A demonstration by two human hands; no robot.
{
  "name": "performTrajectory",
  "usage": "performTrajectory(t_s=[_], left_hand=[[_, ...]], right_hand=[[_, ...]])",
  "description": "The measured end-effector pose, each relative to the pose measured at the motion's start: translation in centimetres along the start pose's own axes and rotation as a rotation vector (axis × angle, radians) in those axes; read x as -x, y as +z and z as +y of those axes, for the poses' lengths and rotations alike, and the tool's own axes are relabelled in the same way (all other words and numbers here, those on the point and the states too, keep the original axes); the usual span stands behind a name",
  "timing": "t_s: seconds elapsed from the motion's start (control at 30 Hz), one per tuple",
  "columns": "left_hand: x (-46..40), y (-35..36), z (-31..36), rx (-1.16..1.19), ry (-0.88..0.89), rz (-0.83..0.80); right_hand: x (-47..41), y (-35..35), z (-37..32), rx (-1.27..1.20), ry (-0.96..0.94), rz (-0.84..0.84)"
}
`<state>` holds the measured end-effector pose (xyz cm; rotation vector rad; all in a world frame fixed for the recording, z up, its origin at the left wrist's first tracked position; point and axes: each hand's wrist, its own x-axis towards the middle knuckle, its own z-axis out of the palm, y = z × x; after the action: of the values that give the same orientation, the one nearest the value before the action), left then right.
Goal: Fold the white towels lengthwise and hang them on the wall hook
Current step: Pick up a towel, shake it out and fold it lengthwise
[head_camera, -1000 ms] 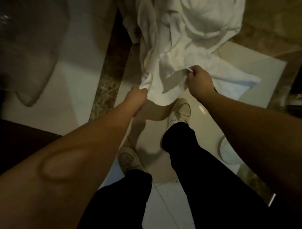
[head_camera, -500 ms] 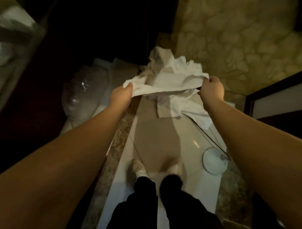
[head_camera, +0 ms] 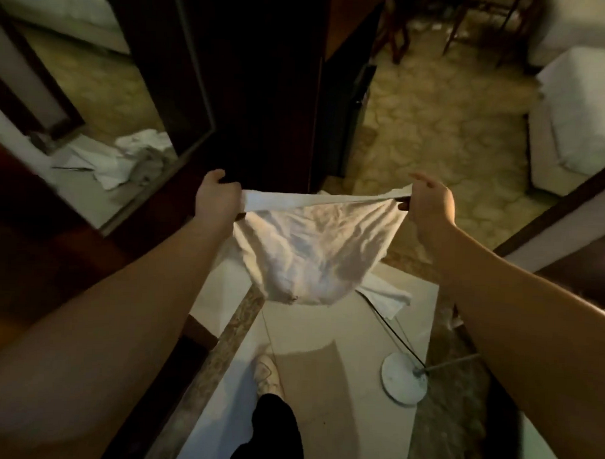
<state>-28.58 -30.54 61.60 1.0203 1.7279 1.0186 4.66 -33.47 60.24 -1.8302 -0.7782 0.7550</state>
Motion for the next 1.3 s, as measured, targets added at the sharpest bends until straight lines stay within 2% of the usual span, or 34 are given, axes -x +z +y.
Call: performTrajectory(t_s=[0.1, 0.2, 0.27, 0.33, 0.37, 0.43, 0.5, 0.6, 0.73, 0.8, 0.87, 0.97, 1.1, 1.3], left_hand=[[6.2, -4.2, 1.7, 0.111, 0.075, -0.16], [12.6, -9.3, 5.2, 0.324, 0.062, -0.203], [16.6, -13.2, 7.1, 0.381, 0.067, -0.234], [20.5, -17.0, 8.7, 0.275, 0.142, -0.251], [22.2, -18.6, 9.1, 0.145, 0.206, -0.247], [25.0, -21.9, 9.5, 0.007, 0.341, -0.198], [27.3, -25.0, 9.5, -0.015, 0.378, -0.166], [30.8, -29.9, 8.4, -0.217, 0.477, 0.009], [36.3, -35.8, 6.1, -0.488, 0.534, 0.22], [39.3, -38.3, 4.9, -0.661, 0.558, 0.308], [41.9, -40.8, 4.0, -0.711, 0.611, 0.379], [45.1, -44.5, 3.7, -0.564, 0.684, 0.354], [49.3, -48.6, 3.3, -0.006, 0.601, 0.103], [53.2, -53.2, 2.7, 0.462, 0.535, 0.048]], right_hand=[[4.8, -3.6, -2.6, -0.007, -0.013, -0.074], [9.6, -6.9, -6.2, -0.043, -0.06, -0.159], [12.7, -9.0, -8.4, -0.003, -0.121, -0.237], [15.8, -10.5, -10.4, 0.087, -0.215, -0.303], [17.5, -11.1, -11.4, 0.163, -0.291, -0.314], [20.9, -11.8, -13.2, 0.314, -0.44, -0.268], [24.5, -12.0, -14.7, 0.399, -0.547, -0.2], [29.8, -11.6, -16.2, 0.462, -0.658, -0.136], [36.3, -10.1, -16.2, 0.615, -0.758, -0.134], [39.6, -9.2, -15.8, 0.648, -0.799, -0.059], [43.0, -8.8, -15.5, 0.7, -0.831, 0.007], [47.6, -8.6, -15.7, 0.659, -0.842, -0.053], [52.0, -8.7, -16.8, 0.453, -0.79, -0.173], [55.4, -7.6, -17.3, 0.507, -0.91, -0.249]])
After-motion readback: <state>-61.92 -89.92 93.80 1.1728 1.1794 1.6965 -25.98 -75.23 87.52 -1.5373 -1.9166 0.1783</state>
